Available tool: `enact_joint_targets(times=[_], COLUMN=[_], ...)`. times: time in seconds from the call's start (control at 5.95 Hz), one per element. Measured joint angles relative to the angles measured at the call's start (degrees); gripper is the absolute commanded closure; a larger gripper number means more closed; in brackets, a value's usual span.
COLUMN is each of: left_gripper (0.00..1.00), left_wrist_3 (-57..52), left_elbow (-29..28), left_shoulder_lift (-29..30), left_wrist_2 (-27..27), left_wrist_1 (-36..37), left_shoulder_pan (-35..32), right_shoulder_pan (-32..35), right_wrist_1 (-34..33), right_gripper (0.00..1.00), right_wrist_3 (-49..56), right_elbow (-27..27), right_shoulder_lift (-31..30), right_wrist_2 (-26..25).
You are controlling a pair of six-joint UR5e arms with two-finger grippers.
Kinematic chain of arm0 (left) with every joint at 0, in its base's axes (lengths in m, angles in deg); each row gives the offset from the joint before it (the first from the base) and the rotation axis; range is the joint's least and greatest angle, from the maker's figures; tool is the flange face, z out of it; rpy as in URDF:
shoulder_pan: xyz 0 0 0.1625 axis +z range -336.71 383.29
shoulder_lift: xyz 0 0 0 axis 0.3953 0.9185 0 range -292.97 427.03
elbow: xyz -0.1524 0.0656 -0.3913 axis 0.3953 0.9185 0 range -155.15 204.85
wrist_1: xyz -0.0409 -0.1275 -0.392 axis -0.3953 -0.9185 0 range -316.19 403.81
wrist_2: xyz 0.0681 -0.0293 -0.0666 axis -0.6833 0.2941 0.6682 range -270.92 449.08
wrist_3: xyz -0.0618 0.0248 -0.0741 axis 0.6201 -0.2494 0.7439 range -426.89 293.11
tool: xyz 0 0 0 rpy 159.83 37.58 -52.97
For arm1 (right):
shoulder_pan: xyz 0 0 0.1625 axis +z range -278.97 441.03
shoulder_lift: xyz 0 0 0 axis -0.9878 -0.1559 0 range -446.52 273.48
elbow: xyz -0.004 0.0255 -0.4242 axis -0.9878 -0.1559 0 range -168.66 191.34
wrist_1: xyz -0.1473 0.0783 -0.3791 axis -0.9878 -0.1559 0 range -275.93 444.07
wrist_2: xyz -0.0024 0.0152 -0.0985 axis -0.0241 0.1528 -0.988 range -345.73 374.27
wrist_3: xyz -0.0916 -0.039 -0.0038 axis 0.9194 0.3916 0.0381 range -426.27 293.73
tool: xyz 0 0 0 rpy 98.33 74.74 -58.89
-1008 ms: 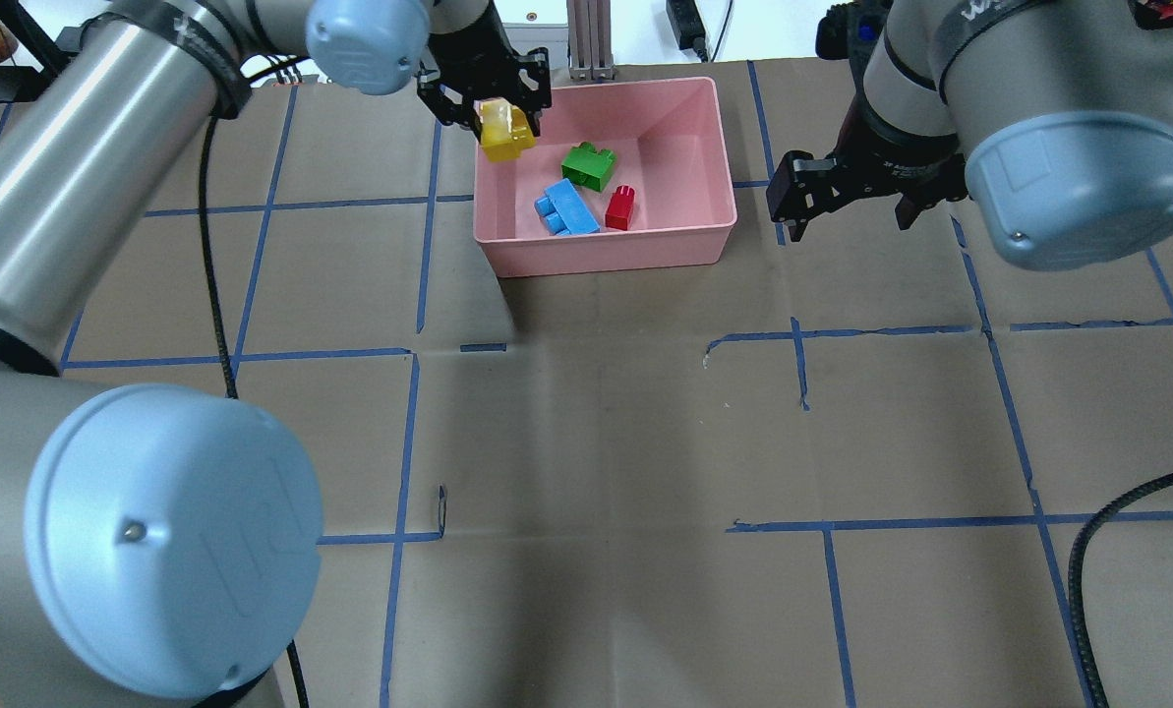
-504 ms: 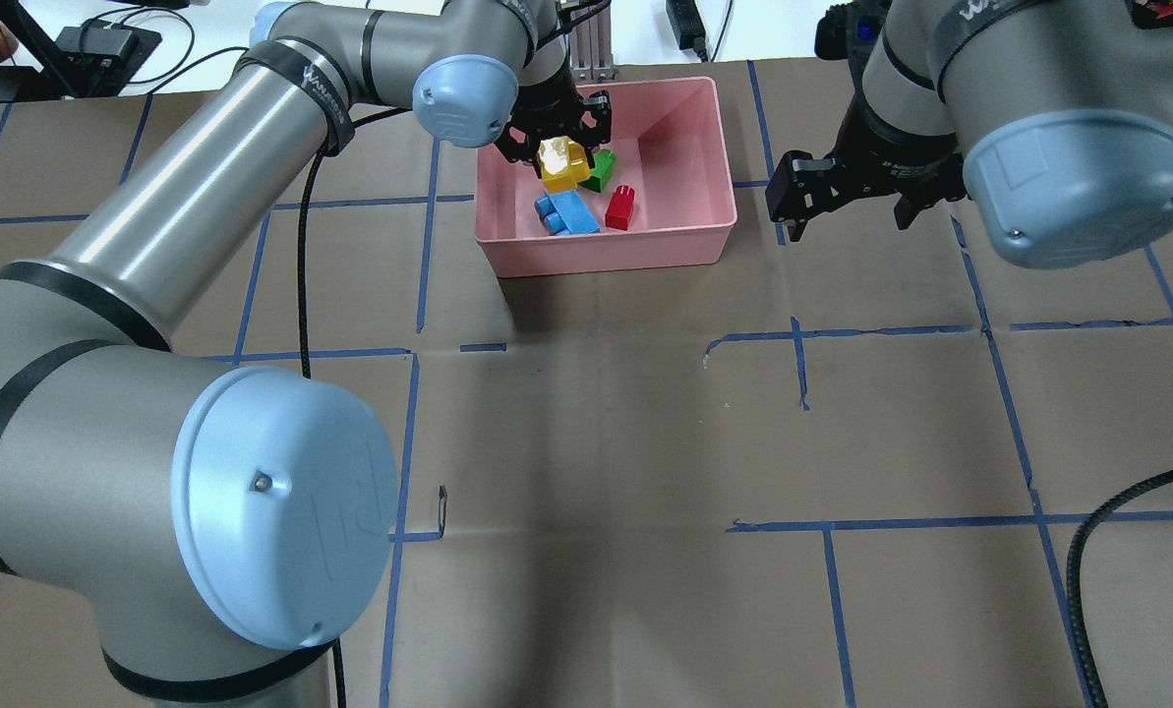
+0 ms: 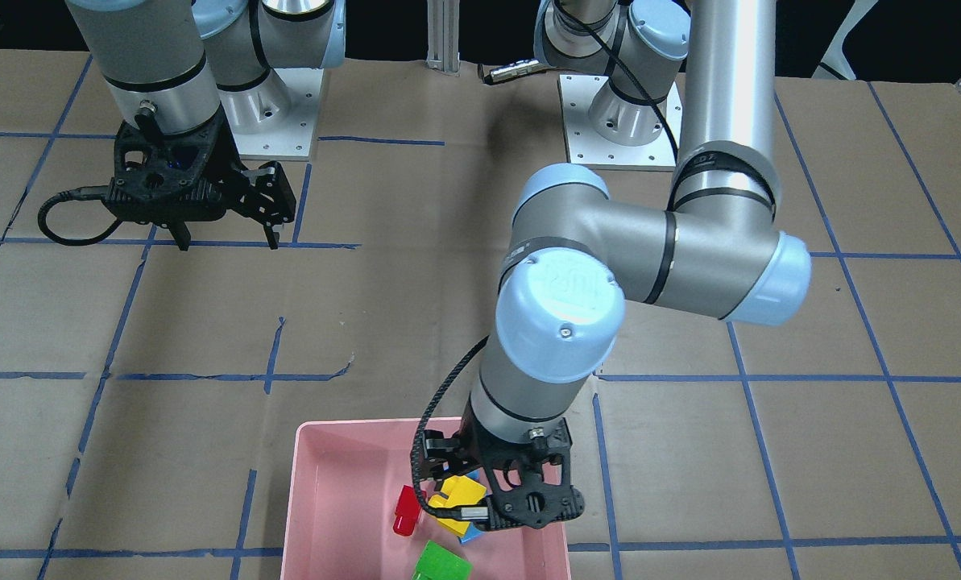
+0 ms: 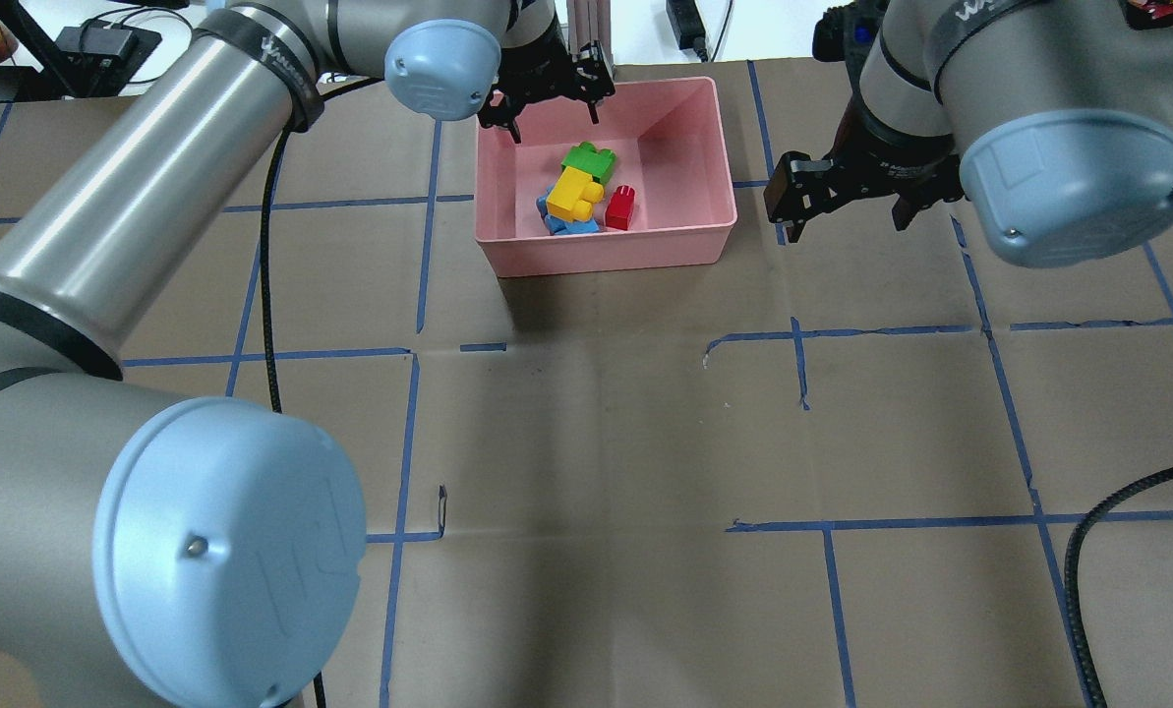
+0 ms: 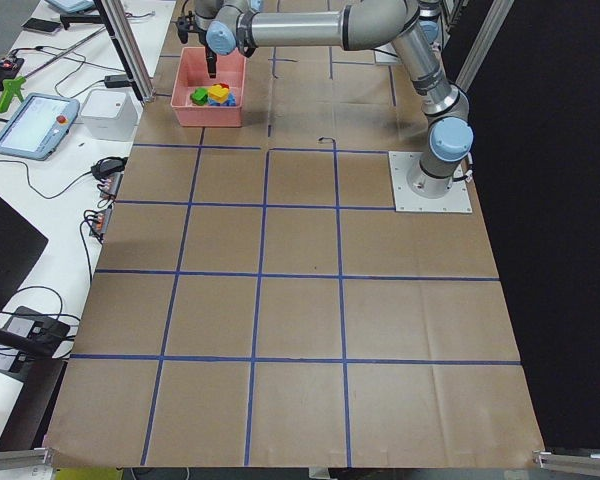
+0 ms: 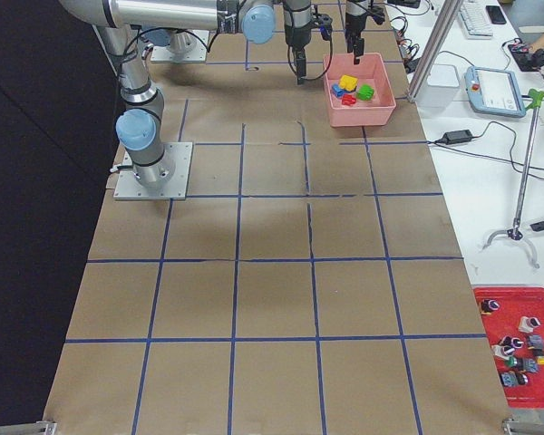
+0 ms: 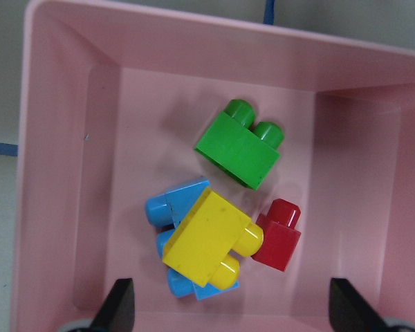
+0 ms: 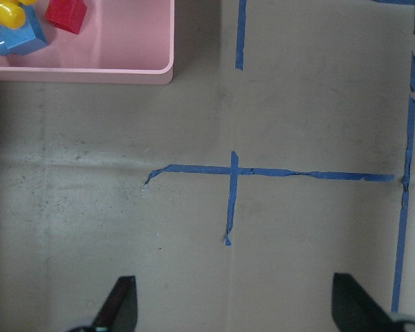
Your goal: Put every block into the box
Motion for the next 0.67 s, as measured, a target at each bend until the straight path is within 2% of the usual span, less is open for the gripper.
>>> enact_joint_targets(times=[0.34, 0.5, 0.67], left_gripper=[0.01, 0.01, 0.01], left_wrist_3=[-7.1, -12.8, -17.9], left_elbow=[2.4, 6.1, 12.6], left_shoulder_lift=[-8.7, -14.7, -21.8], left_wrist_2=[-0.1, -0.2, -0.2], left_wrist_1=[-10.1, -14.9, -17.2], left_shoulder_pan=[5.3, 8.8, 12.3], right_shoulder_pan=[0.0, 0.1, 0.4], right_wrist_1=[0.0, 0.1, 0.5], right_gripper=[0.0, 0.0, 0.0], right_wrist_3=[0.0, 0.0, -0.1], right_elbow=[0.0, 0.2, 0.3], right_shoulder_lift=[0.0, 0.1, 0.5], right_wrist_2=[0.0, 0.0, -0.1])
